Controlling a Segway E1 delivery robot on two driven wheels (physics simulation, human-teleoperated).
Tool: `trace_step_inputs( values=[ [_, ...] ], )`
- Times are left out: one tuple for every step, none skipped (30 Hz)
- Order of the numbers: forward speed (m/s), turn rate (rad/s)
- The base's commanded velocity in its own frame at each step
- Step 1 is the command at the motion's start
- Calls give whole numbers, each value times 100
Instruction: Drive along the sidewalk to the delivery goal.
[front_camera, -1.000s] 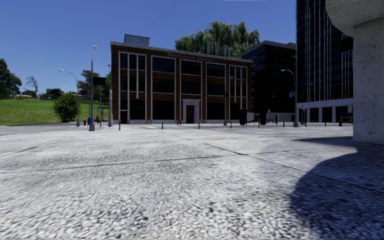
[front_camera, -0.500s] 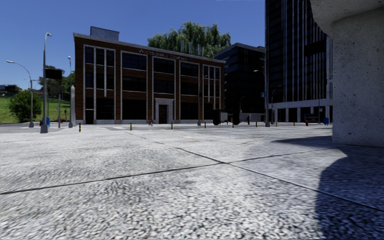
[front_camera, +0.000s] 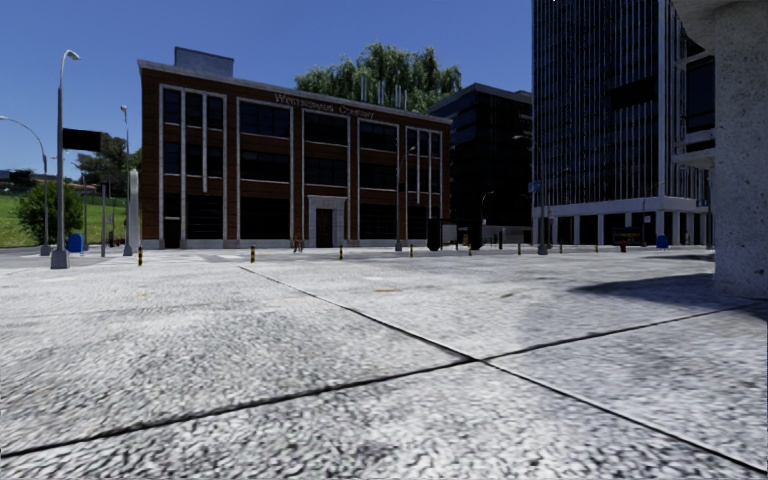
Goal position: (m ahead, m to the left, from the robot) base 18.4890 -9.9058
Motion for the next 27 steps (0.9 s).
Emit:
trace_step_inputs(
  values=[
    [200, -24],
    [200, -24],
    [200, -34],
    [200, -37],
    [200, -38],
    [200, -38],
    [200, -38],
    [200, -38],
    [200, -38],
    [200, -38],
    [200, -38],
    [200, -38],
    [200, -38],
    [200, -38],
    [200, -38],
    [200, -38],
    [200, -36],
    [200, -16],
    [200, -16],
    [200, 0],
    [200, 0],
    [200, 0],
    [200, 0],
    [200, 0],
    [200, 0],
    [200, 0],
    [200, 0]
  ],
)
